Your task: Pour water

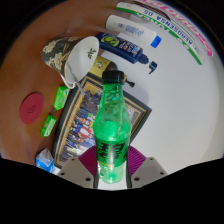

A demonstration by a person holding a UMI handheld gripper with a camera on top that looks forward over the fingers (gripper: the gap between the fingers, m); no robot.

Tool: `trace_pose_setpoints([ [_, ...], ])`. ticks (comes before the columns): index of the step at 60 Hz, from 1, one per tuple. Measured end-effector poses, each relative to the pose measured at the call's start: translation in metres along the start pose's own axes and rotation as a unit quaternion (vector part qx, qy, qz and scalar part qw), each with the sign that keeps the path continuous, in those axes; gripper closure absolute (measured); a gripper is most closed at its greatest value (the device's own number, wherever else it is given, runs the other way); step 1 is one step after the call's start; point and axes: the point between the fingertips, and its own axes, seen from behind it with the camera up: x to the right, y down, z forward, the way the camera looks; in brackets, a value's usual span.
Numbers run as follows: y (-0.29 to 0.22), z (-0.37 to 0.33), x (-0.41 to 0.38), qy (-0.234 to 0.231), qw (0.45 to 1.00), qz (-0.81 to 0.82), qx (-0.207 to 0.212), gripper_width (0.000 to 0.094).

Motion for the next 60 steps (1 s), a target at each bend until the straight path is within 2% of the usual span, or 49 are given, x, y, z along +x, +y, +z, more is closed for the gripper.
trace_pose_setpoints([
  [16, -0.006, 0.003, -0.002, -0.008, 1.0, 0.003, 0.005, 0.0568],
  [23, -0.005, -0.001, -0.002, -0.038, 0.99, 0.132, 0.013, 0.0566],
  [28, 0.001, -0.006, 0.005, -0.063, 0.962, 0.267, 0.015, 0.0566],
  [37, 0.011, -0.019, 0.013, -0.109, 0.857, 0.504, 0.026, 0.0567],
  [46, 0.007, -0.026, 0.002, -0.162, 0.706, 0.688, 0.042, 0.0568],
  [53, -0.011, -0.025, -0.028, -0.209, 0.58, 0.786, 0.044, 0.0568],
  [60, -0.031, -0.017, -0.064, -0.232, 0.515, 0.824, 0.04, 0.0566],
])
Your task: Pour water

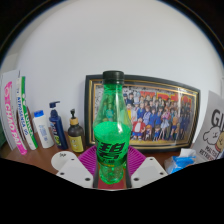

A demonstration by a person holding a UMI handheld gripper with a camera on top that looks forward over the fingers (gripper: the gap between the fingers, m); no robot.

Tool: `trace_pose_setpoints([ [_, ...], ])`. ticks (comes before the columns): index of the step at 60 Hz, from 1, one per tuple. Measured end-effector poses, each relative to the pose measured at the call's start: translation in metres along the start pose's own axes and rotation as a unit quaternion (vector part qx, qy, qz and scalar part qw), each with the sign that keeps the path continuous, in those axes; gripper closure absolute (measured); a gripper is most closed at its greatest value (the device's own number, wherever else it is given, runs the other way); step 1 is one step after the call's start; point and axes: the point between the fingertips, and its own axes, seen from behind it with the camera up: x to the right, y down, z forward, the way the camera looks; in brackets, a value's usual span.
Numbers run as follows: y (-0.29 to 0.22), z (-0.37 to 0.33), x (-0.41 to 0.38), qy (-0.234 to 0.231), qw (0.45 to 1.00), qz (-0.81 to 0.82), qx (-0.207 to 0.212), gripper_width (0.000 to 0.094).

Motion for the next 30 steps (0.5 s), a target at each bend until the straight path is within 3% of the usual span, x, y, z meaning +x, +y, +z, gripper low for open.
trace_pose_setpoints([
  [19, 0.076, 0.029, -0.004, -0.015, 0.999, 0.017, -0.029, 0.0559],
  [21, 0.073, 0.029, -0.003, -0.014, 1.0, 0.016, -0.011, 0.056],
  [30, 0.073, 0.024, -0.005, -0.013, 1.0, 0.005, -0.009, 0.0472],
])
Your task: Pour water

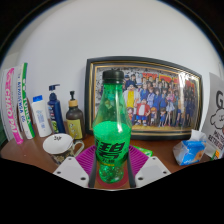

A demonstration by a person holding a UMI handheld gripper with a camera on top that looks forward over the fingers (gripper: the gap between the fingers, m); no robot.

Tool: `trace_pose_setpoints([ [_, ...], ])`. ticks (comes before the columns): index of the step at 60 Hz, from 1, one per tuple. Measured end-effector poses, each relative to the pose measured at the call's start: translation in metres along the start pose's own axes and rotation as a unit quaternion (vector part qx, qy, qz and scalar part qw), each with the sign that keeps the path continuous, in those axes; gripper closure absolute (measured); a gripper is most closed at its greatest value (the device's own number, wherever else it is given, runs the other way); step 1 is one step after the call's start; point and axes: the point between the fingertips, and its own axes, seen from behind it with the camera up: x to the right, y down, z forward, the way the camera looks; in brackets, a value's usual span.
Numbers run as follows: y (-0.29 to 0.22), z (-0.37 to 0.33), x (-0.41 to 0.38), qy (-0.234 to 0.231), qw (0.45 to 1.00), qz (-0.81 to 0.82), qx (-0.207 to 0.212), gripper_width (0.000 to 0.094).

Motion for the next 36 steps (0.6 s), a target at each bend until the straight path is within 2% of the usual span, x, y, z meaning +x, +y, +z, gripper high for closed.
trace_pose_setpoints([
  [4, 0.002, 0.004, 0.001, 0.002, 1.0, 0.001, -0.008, 0.0412],
  [6, 0.005, 0.003, 0.003, 0.006, 1.0, 0.002, -0.02, 0.0343],
  [10, 0.009, -0.006, 0.003, 0.011, 0.999, 0.004, -0.039, 0.0065],
  [13, 0.01, -0.015, 0.006, 0.022, 0.999, 0.003, -0.05, 0.0108],
  [17, 0.01, -0.031, 0.009, 0.039, 0.997, 0.008, -0.062, 0.0074],
  [36, 0.005, -0.192, -0.041, 0.112, 0.982, 0.036, -0.148, 0.0081],
])
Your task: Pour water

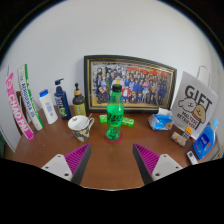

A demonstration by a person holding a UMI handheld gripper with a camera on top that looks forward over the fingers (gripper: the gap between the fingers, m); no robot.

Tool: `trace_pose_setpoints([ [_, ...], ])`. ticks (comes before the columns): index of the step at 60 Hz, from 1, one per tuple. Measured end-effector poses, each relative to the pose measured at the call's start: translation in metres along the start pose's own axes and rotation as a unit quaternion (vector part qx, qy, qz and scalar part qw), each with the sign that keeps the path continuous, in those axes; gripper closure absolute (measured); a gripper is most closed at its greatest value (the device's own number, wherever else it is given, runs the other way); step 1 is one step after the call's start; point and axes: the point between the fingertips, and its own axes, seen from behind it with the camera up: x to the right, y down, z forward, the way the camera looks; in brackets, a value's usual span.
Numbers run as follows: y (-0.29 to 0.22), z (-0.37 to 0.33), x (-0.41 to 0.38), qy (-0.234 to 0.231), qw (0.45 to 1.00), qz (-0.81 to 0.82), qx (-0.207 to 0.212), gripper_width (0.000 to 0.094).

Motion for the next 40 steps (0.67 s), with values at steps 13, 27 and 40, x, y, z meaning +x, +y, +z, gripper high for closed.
trace_pose_setpoints([
  [13, 0.011, -0.098, -0.031, 0.028, 0.999, -0.025, 0.009, 0.0081],
  [27, 0.018, -0.138, -0.049, 0.031, 0.999, -0.023, 0.021, 0.0084],
  [40, 0.017, -0.144, -0.049, 0.042, 0.998, -0.029, 0.027, 0.0081],
])
